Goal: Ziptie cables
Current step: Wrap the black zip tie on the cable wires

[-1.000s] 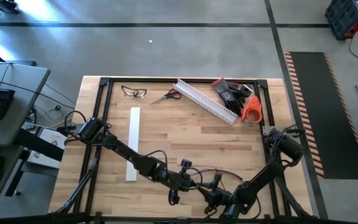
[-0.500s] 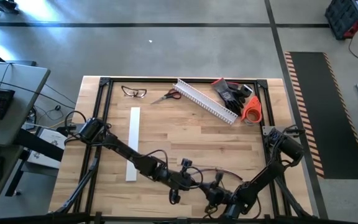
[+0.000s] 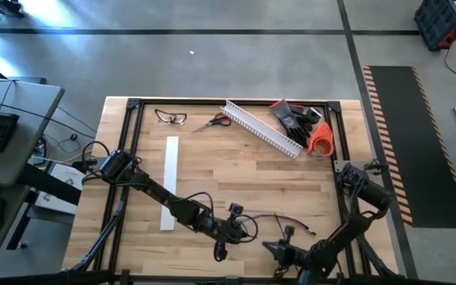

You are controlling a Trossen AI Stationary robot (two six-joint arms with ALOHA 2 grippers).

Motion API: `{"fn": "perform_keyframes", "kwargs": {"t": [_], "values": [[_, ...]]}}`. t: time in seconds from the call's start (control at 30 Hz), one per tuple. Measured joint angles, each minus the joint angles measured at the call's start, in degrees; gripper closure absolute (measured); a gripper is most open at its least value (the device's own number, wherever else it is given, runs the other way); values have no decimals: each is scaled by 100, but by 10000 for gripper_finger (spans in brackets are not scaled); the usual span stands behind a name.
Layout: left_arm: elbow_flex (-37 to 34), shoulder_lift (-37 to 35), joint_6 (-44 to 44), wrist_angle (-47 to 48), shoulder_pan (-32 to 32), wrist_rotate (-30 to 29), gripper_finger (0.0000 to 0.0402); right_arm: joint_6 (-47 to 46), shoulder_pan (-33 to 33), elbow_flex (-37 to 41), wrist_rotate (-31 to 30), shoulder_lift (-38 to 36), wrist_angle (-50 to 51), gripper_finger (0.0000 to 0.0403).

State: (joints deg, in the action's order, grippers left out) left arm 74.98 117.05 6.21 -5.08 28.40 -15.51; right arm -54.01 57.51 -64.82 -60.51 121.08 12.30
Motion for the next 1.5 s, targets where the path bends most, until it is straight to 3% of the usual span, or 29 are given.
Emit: {"fn": "perform_keyframes", "kwargs": {"t": [0.2, 0.37, 0.6, 0.7, 0.9, 1.13, 1.33, 1.5], "values": [[0, -2, 27, -53, 0, 18, 401, 141, -33, 0, 54, -321, -81, 401], [0, -2, 49, -124, 0, 56, 401, 654, -202, -2, 126, -833, -127, 348], [0, -7, 97, -146, 0, 149, 401, 1122, -1123, 9, 1834, -825, -94, 263], [0, -7, 97, -134, 0, 149, 401, 1544, -1282, 13, 2032, -805, -392, 256], [0, -7, 152, -114, 13, 149, 401, 1951, -1286, 13, 2360, -809, -674, 295], [0, -7, 152, -23, 15, 197, 401, 1947, -1274, 10, 2356, -816, -680, 394], [0, -7, 434, 14, 15, 386, 392, 1735, -1273, 7, 2378, -822, -586, 402], [0, -4, 1050, 7, 28, 313, 334, 1546, -1291, 7, 2408, -825, -520, 403]]}}
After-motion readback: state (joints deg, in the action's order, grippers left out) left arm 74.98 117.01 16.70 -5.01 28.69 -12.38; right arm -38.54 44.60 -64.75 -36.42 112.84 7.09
